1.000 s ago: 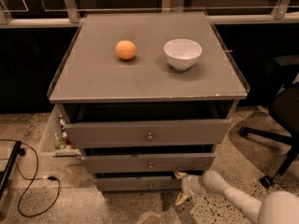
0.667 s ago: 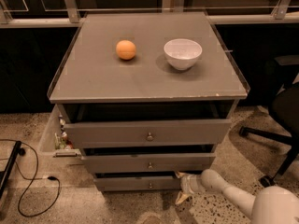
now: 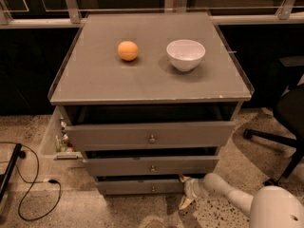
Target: Open bottom drawer
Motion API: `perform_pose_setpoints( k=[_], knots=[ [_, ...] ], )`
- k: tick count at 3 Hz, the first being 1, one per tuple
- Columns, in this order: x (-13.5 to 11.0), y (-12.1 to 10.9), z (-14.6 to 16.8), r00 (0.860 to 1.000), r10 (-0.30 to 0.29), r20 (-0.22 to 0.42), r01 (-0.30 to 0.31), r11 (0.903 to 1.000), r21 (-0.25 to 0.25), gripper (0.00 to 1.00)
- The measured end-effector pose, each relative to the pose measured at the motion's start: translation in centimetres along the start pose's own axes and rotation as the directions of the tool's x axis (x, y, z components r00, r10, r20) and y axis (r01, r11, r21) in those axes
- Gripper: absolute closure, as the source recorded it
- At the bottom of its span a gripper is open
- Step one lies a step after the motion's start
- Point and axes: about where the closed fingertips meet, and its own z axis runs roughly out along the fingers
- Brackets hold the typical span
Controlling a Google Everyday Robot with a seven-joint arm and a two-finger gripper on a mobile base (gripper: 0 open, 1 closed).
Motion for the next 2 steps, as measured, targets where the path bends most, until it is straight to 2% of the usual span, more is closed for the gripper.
perform_pose_setpoints(
  k=[1, 2],
  knots=[
    [0.03, 0.04, 0.02, 1.000, 0.002, -0.001, -0.002, 1.0000, -0.001, 0.18],
    [0.03, 0.04, 0.02, 1.000, 0.002, -0.001, -0.002, 1.0000, -0.001, 0.41]
  ],
)
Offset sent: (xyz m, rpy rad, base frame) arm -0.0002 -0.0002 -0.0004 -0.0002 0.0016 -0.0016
